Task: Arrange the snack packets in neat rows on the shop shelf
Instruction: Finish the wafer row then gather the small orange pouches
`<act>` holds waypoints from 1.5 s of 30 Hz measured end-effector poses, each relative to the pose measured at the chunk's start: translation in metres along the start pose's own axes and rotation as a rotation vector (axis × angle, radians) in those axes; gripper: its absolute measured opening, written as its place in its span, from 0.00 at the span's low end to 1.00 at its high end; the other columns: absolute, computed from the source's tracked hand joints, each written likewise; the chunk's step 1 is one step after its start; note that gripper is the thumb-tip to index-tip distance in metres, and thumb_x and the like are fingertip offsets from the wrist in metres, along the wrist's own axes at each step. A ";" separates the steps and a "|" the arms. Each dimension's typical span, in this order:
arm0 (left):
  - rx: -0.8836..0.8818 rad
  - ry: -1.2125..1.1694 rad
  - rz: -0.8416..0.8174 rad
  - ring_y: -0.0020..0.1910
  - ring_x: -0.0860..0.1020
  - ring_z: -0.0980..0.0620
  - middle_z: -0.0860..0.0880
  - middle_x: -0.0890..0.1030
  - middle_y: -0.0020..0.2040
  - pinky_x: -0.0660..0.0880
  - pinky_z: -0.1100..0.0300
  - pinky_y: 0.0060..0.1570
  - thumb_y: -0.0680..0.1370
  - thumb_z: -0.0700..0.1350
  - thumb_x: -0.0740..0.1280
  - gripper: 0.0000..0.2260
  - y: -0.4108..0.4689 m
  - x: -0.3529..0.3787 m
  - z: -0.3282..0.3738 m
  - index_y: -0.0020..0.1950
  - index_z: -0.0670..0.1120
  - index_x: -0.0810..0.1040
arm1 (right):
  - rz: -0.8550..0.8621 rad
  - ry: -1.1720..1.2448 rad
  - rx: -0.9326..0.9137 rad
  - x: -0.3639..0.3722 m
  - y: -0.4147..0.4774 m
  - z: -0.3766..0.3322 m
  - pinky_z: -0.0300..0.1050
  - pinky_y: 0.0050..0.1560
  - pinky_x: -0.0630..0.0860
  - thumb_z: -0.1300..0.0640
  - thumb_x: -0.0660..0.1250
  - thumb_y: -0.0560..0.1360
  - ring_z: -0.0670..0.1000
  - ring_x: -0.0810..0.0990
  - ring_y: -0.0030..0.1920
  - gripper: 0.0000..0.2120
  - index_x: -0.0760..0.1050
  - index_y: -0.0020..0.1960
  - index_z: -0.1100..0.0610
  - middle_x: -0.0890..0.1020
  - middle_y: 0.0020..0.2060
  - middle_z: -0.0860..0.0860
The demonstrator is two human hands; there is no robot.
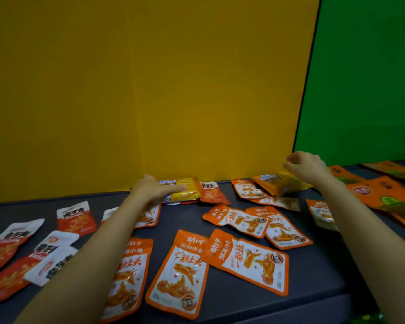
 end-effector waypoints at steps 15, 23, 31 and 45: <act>-0.166 -0.299 -0.098 0.57 0.75 0.39 0.37 0.73 0.64 0.73 0.50 0.47 0.58 0.56 0.79 0.46 0.005 -0.018 -0.014 0.68 0.38 0.64 | -0.340 0.072 0.298 0.018 0.015 0.031 0.48 0.63 0.66 0.37 0.74 0.61 0.60 0.68 0.68 0.49 0.63 0.70 0.66 0.68 0.70 0.60; -0.032 -0.632 -0.047 0.32 0.78 0.50 0.46 0.79 0.36 0.71 0.62 0.28 0.59 0.45 0.80 0.19 -0.001 -0.023 -0.014 0.40 0.45 0.73 | -0.334 0.171 0.319 0.010 0.014 0.018 0.50 0.65 0.64 0.46 0.76 0.64 0.60 0.64 0.71 0.49 0.55 0.73 0.65 0.62 0.72 0.61; 0.167 -0.855 0.039 0.35 0.79 0.53 0.46 0.81 0.43 0.73 0.61 0.32 0.65 0.39 0.77 0.12 -0.019 -0.029 -0.011 0.42 0.48 0.75 | 0.005 0.235 0.255 -0.018 -0.001 0.006 0.51 0.52 0.75 0.47 0.75 0.65 0.60 0.79 0.52 0.23 0.78 0.53 0.61 0.81 0.51 0.60; 0.287 -1.121 -0.304 0.24 0.80 0.57 0.51 0.83 0.30 0.78 0.63 0.24 0.70 0.38 0.71 0.09 -0.106 -0.030 0.068 0.48 0.47 0.77 | 0.206 1.101 0.276 -0.116 -0.160 0.046 0.34 0.27 0.77 0.58 0.68 0.73 0.41 0.80 0.24 0.09 0.73 0.52 0.56 0.82 0.34 0.48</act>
Point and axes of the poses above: each hand's wrist, its own y-axis towards the middle knuckle, its own x-axis out of the palm, z = x × y, the point moved 1 cm from there along y, towards the middle knuckle
